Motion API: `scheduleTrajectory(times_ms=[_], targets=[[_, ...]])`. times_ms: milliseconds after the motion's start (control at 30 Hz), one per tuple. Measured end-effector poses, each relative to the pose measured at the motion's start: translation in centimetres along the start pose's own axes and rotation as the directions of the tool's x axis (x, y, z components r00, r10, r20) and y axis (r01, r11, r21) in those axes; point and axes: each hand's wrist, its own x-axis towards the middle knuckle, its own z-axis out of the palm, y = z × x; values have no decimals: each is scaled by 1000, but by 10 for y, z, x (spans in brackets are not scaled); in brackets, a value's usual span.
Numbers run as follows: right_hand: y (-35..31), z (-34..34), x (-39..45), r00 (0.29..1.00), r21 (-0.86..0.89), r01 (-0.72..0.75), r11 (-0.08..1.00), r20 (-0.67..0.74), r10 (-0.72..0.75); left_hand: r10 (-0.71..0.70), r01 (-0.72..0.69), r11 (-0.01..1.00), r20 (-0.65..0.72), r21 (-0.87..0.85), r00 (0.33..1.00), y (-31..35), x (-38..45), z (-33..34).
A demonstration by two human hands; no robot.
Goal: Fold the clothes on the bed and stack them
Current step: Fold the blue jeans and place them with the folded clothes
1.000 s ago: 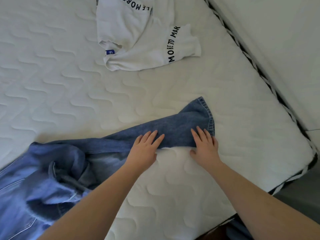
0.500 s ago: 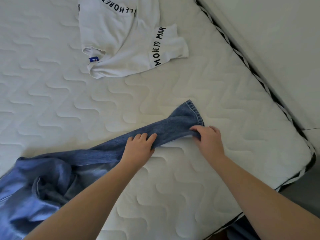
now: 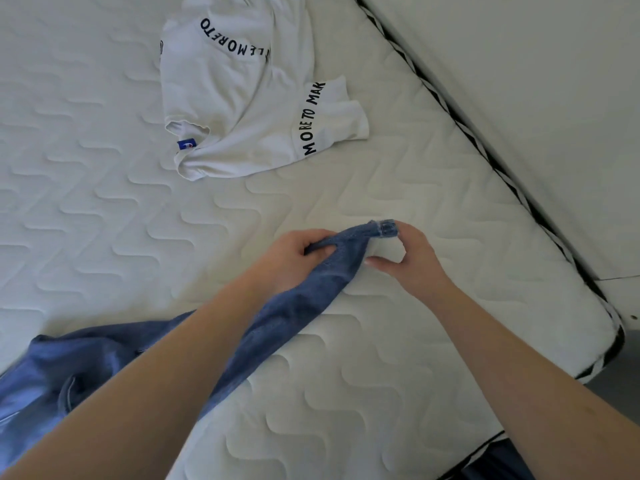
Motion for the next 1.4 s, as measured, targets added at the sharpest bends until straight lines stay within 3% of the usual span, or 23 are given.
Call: scheduleTrajectory(times_ms=[67, 167, 267, 367, 533, 633, 733, 800, 867, 933, 1033, 1100, 1167, 1267, 1400], targets=[[13, 2, 3, 992, -111, -55, 992, 106, 66, 16, -14, 999, 57, -34, 998, 7, -2, -12], [24, 5, -5, 972, 118, -135, 984, 206, 109, 32, -28, 999, 101, -43, 994, 14, 0, -24], [34, 1, -16, 981, 340, -190, 921, 114, 160, 23, -22, 1000, 101, -10, 995, 19, 9, -26], [44, -15, -24, 985, 400, -154, 904, -8, 171, 11, -12, 1000, 82, 14, 997, 26, 22, -18], [52, -35, -36, 974, 541, -126, 832, -92, 207, 67, -72, 995, 76, 63, 995, 45, 45, 9], [62, -35, -43, 968, 449, -239, 861, 176, 177, 82, -97, 991, 161, 90, 984, 52, 52, 20], [70, -30, -48, 913, 286, -212, 934, 398, 86, 82, -106, 990, 239, 91, 968, 51, 52, 22], [76, -21, -44, 931, -34, -63, 997, 358, 71, 64, -88, 994, 290, 70, 955, 51, 53, 20], [77, -14, -42, 971, -294, -11, 956, 224, 80, 43, -63, 997, 341, 47, 939, 53, 52, 17], [76, -13, -42, 981, -195, -53, 979, 172, 87, 34, -33, 999, 365, -10, 930, 54, 52, 13], [70, -28, -54, 917, 238, -269, 933, 359, 173, 21, -5, 998, 262, -63, 965, 53, 54, 7], [63, -40, -63, 850, 421, -406, 811, 500, 166, 38, -40, 999, 102, 16, 994, 49, 64, 6], [59, -50, -69, 841, 528, -443, 724, 524, 132, 66, -61, 987, -31, 145, 997, 42, 78, 8], [58, -56, -66, 891, 547, -426, 721, 392, 229, 55, -29, 960, -86, 277, 995, 25, 103, 24], [72, -38, -50, 906, 302, -423, 854, 113, 409, 14, 34, 933, -132, 359, 991, -1, 129, 43]])
